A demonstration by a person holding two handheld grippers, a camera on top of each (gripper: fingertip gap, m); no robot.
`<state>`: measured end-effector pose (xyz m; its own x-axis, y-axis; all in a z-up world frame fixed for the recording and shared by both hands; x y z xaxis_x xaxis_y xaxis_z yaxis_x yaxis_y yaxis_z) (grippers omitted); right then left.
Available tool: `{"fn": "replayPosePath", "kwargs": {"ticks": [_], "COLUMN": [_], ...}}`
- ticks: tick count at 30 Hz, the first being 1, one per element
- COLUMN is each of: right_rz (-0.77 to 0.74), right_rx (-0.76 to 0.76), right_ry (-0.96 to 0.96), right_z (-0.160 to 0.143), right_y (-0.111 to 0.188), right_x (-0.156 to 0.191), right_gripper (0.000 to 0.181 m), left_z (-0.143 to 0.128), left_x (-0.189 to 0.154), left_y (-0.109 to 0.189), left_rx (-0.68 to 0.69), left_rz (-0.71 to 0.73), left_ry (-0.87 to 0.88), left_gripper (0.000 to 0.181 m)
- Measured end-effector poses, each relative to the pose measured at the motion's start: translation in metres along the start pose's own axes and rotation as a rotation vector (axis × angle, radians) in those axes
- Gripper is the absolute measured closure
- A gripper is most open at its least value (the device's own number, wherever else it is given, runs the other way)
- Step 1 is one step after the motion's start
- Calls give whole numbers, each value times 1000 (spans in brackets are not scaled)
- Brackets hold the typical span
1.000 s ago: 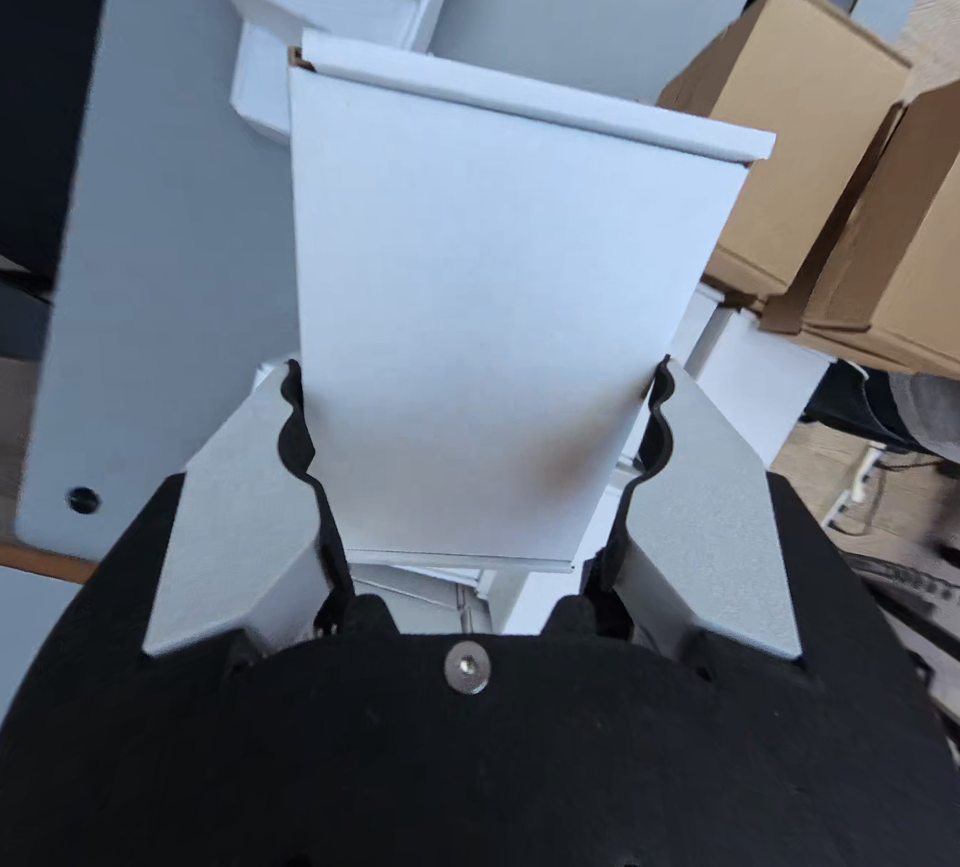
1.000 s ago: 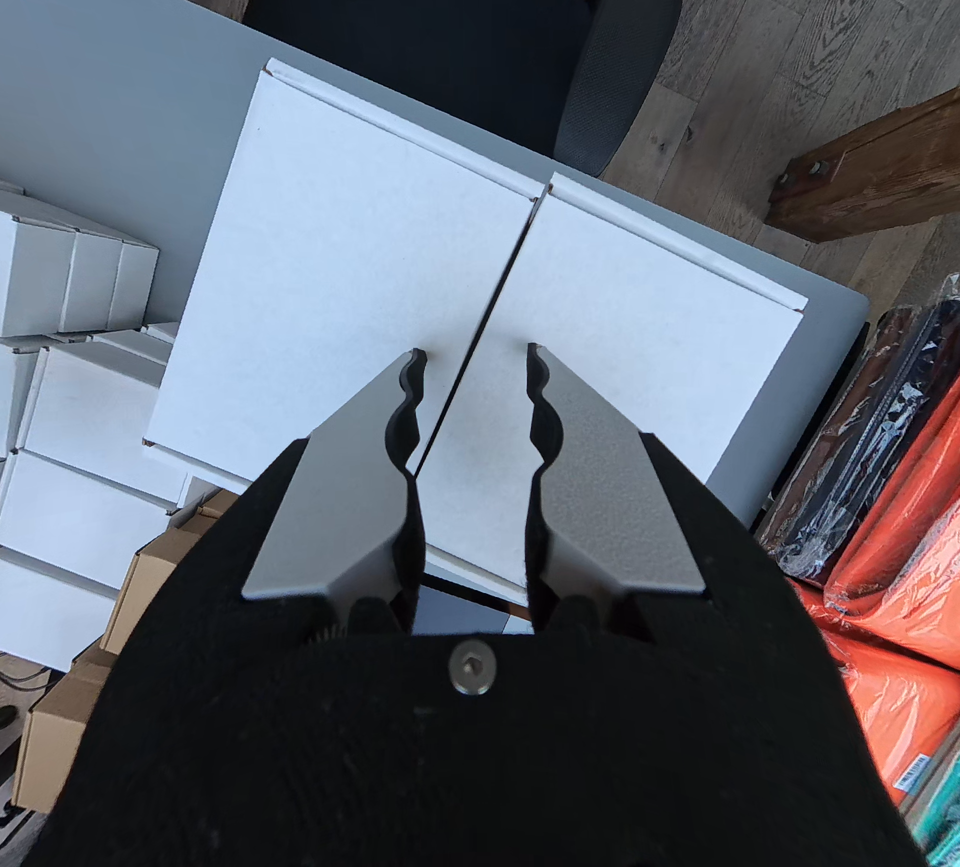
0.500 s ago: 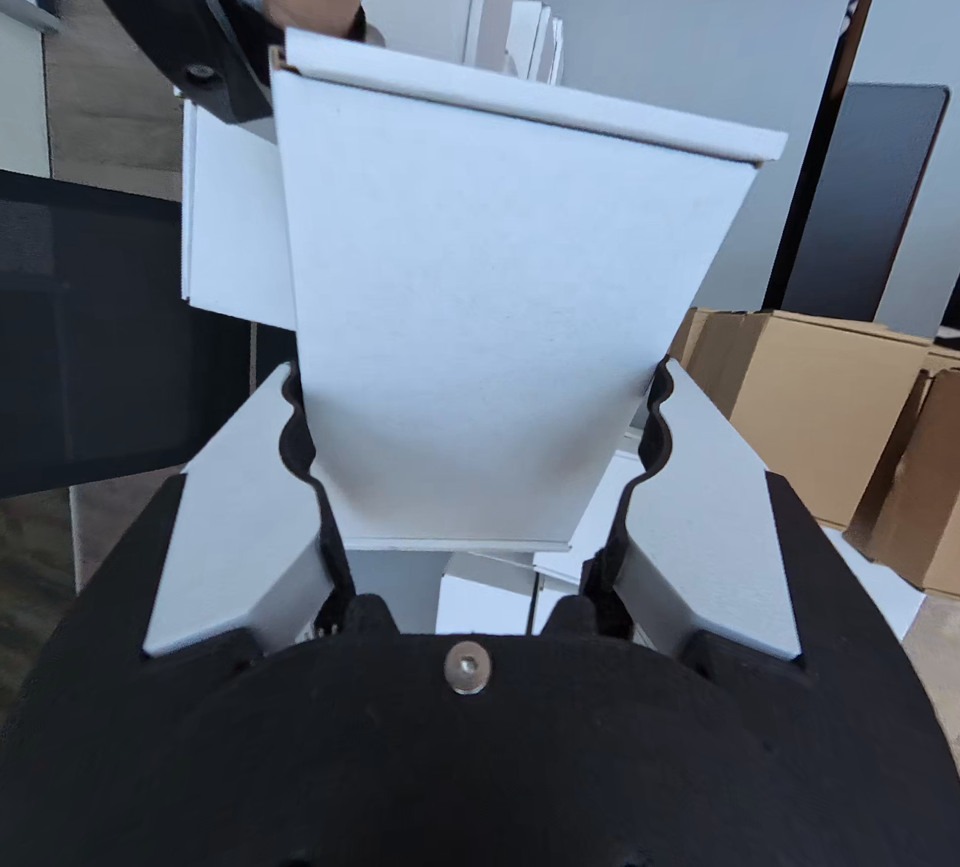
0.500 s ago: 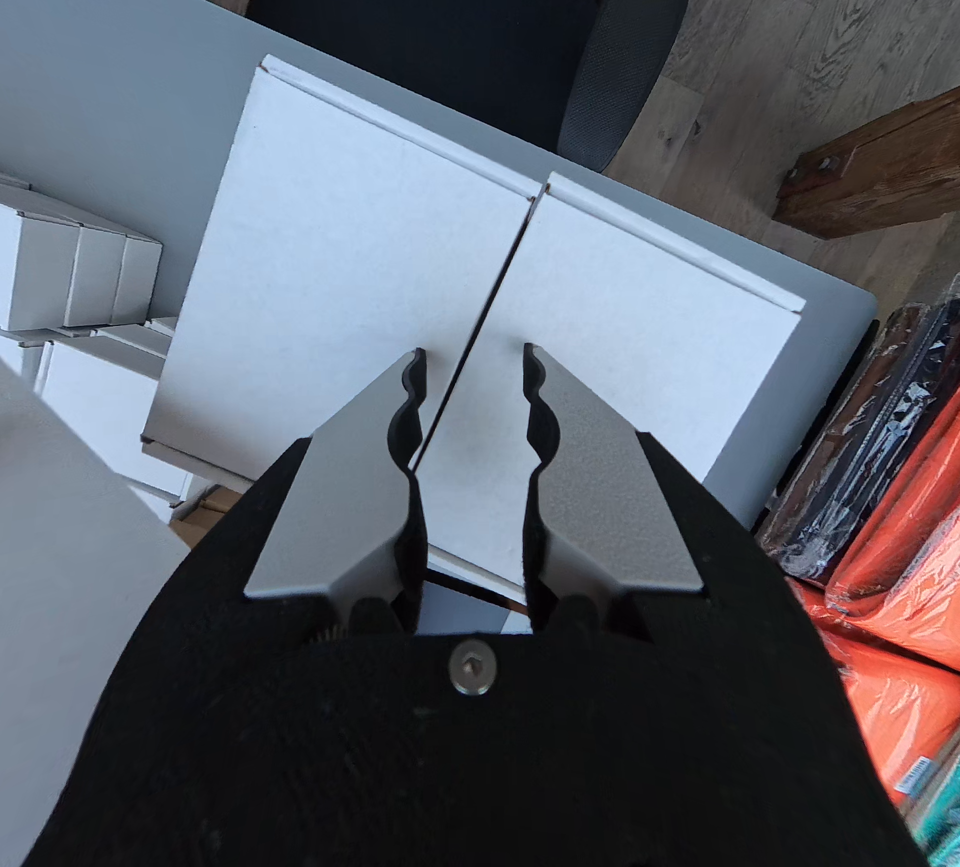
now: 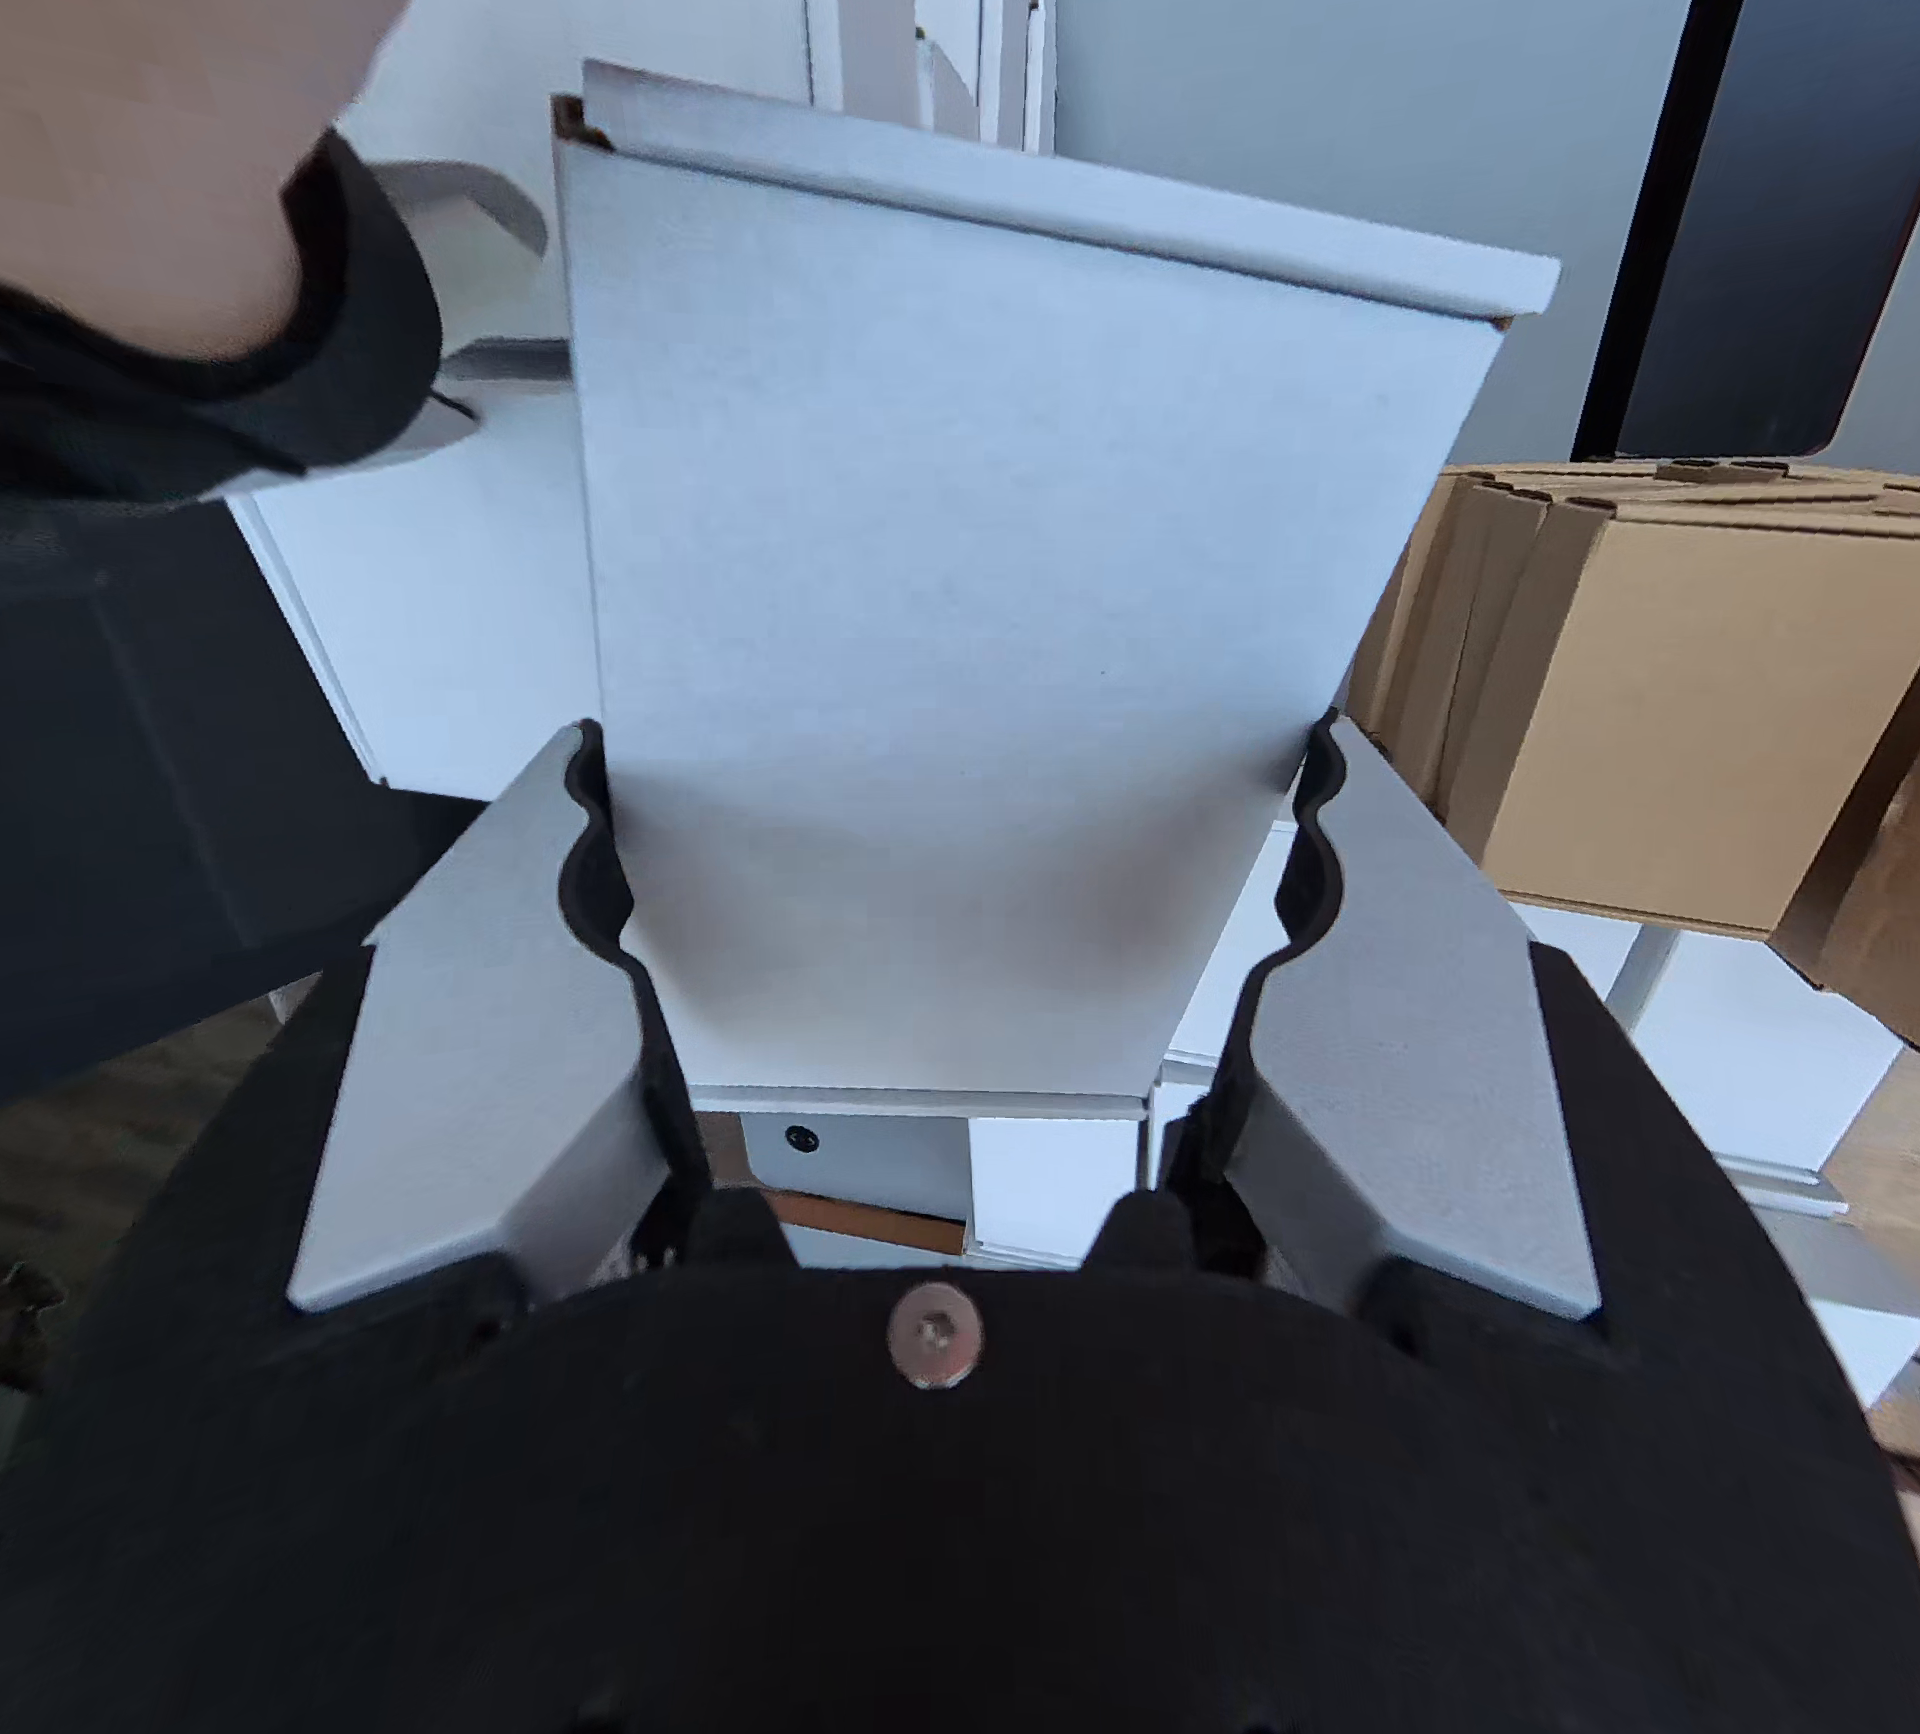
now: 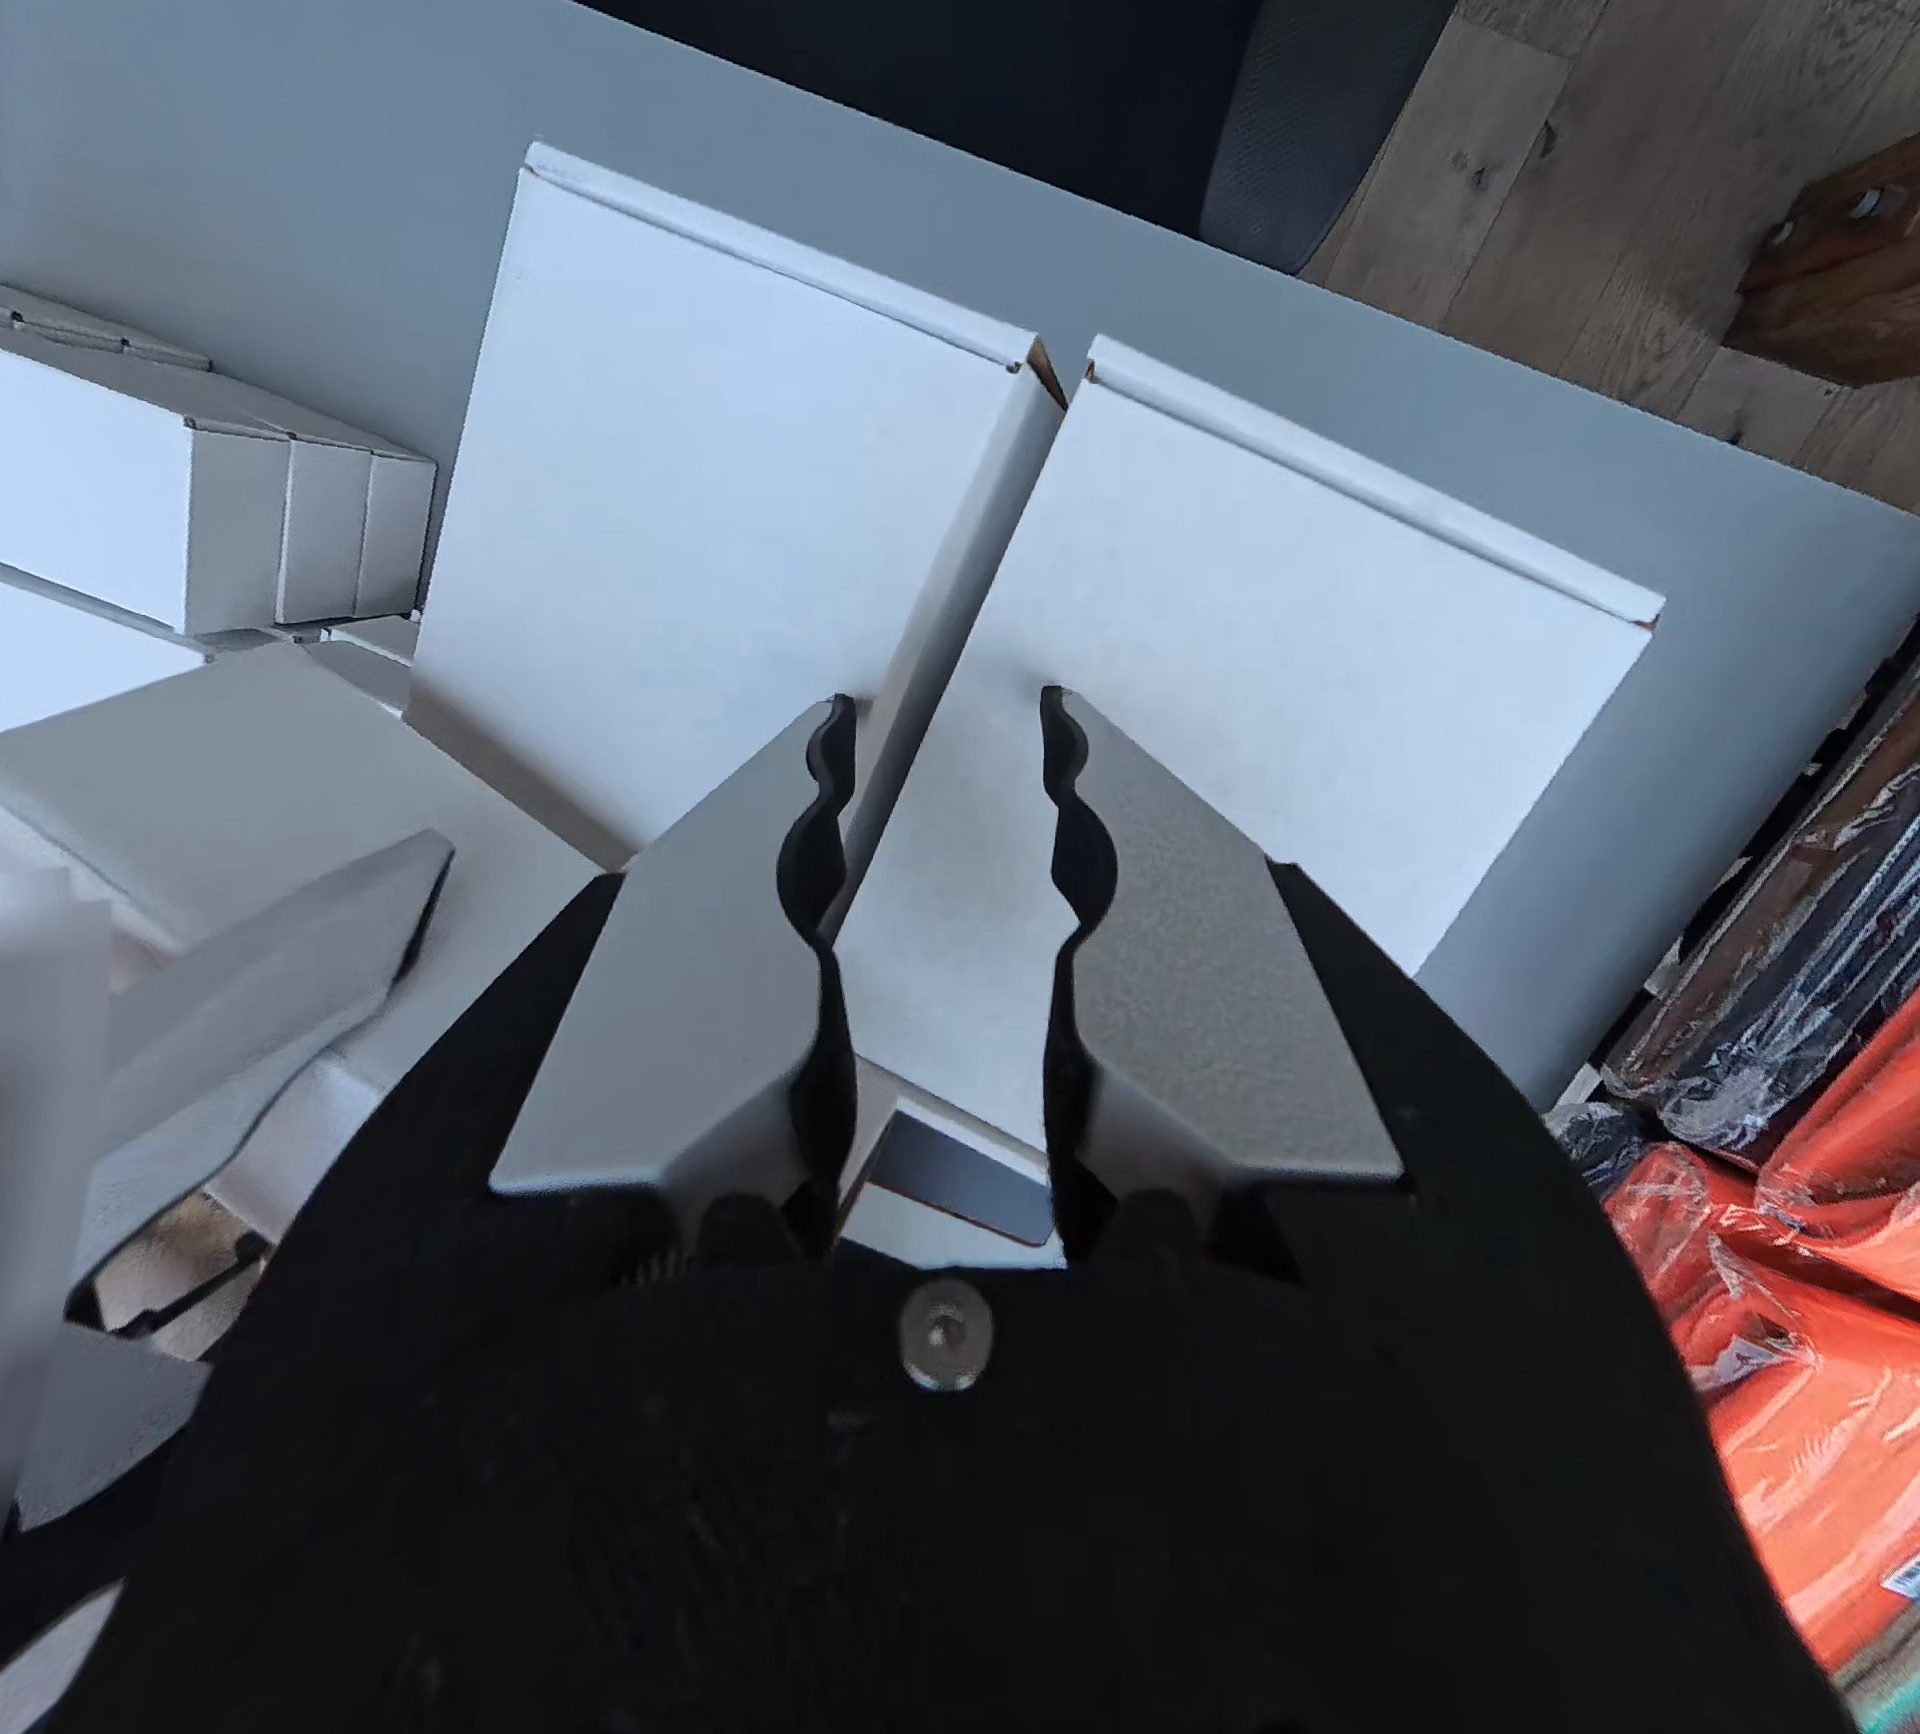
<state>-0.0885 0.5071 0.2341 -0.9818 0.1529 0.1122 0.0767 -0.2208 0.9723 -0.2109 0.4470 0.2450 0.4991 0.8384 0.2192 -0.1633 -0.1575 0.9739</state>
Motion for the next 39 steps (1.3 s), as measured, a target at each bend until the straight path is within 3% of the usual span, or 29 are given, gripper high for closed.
{"fn": "replayPosePath", "kwargs": {"ticks": [7, 13, 21, 27, 31, 35, 39], "right_rz": [76, 77, 172, 335, 386, 241, 80], "right_rx": [93, 72, 30, -86, -201, -333, -578], "right_ry": [-33, -2, -16, -84, -62, 63, 239], "right_z": [2, 4, 1, 5, 9, 4, -31], "right_y": [1, 1, 2, 2, 9, 32, 75], "right_x": [-6, -11, -18, -19, -23, -40, -46], "right_gripper": [152, 162, 166, 165, 151, 140, 126], "left_z": [22, 40, 49, 49, 48, 49, 50], "left_x": [8, 18, 18, 19, 21, 22, 22], "left_y": [2, 0, -5, -5, -5, -5, -5], "left_rx": [-42, -124, -110, -118, -112, -101, -97], "left_rz": [-89, -139, -273, -358, -373, -378, -377], "left_ry": [31, 56, 45, 51, 52, 54, 53], "left_gripper": [53, 53, 51, 51, 51, 51, 51]}}
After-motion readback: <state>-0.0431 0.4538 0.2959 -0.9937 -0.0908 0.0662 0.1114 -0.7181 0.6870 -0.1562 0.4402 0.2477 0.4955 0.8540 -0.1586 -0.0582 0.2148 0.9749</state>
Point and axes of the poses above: each gripper's, where its closed fingertips meet, y back along the fingers, z out of its top, x = y × z across the jaws, the point moved 3 cm from there along y, back along the fingers, and after that the axes turned 6 degrees about x, right-handed, at the moved point
